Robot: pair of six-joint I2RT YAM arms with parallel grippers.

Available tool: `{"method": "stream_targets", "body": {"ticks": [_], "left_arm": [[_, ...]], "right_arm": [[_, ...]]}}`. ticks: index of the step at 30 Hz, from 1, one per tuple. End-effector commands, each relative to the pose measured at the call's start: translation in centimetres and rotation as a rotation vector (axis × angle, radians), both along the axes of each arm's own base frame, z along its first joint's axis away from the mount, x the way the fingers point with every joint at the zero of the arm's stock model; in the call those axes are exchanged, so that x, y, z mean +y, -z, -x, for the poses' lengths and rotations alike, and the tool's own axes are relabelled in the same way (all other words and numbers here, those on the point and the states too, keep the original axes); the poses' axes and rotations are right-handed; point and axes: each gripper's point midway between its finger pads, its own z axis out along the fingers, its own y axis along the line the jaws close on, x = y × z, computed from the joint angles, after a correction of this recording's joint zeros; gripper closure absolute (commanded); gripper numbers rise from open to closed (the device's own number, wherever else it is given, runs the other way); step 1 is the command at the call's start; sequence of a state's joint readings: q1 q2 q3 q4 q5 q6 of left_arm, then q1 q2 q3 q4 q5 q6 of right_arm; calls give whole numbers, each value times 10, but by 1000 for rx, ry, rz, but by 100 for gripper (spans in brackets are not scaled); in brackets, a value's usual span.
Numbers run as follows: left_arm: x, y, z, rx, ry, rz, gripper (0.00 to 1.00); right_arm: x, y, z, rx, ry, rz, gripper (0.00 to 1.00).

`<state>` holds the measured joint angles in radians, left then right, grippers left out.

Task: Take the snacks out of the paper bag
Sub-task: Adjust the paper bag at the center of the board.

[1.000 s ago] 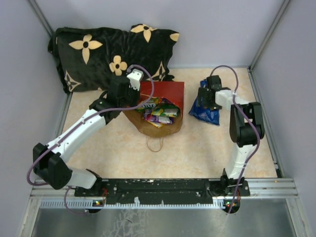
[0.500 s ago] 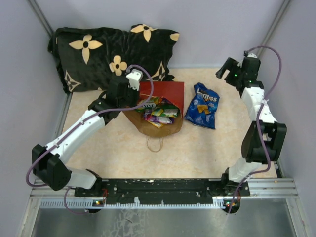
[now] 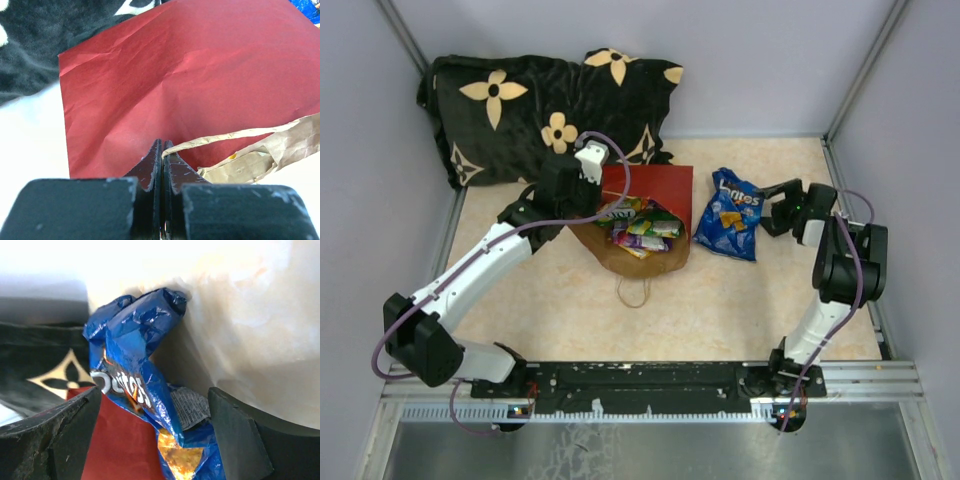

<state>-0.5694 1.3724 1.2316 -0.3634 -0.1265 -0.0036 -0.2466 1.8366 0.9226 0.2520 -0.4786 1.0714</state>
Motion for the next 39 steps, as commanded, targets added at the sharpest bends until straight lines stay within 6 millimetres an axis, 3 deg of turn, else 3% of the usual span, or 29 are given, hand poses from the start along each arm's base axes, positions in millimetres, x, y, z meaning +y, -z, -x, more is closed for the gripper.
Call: {"method": "stream_targets", "body": {"ticks": [1,8,14,17,19,21,23,26,31,33,36,37,38,39], "left_arm": [[11,-14,-1,-29,-33,-5,100],[11,-13,-1,-26,-32,-9,100],[11,-10,-3,-21,-36,-19,100],[11,-7,-5,-16,-39,-29,100],[11,-4,-6,-13,-41,-35,100],[12,-3,-7,-9,-45,-42,100],[13,-1,-8,-8,-49,-48,100],[15,-2,-8,-10,-56,-52,100],[16,-5,-9,-20,-61,-49,100],[16,-5,-10,-22,-62,-49,100],[17,-4,-10,-20,-64,-49,100],[16,-3,-10,-18,-64,-49,100],[16,-3,-10,-18,-64,-49,100],[16,-2,-10,-17,-63,-48,100]], "right_arm": [[-13,-18,-19,-132,173,-278,12],[-31,23,-41,-85,227,-252,13],[-27,30,-74,-118,143,-267,20],[-16,19,-88,-153,67,-260,39],[-7,9,-95,-153,16,-210,61],[4,-13,-102,-185,-41,-158,85],[13,-37,-107,-228,-90,-116,100],[20,-80,-114,-306,-143,-40,100],[13,-149,-125,-423,-181,198,100],[7,-162,-130,-459,-204,325,100],[-14,-154,-134,-421,-178,515,100],[-25,-144,-133,-374,-155,577,85],[-36,-134,-130,-327,-130,635,43],[-45,-124,-125,-277,-109,693,24]]}}
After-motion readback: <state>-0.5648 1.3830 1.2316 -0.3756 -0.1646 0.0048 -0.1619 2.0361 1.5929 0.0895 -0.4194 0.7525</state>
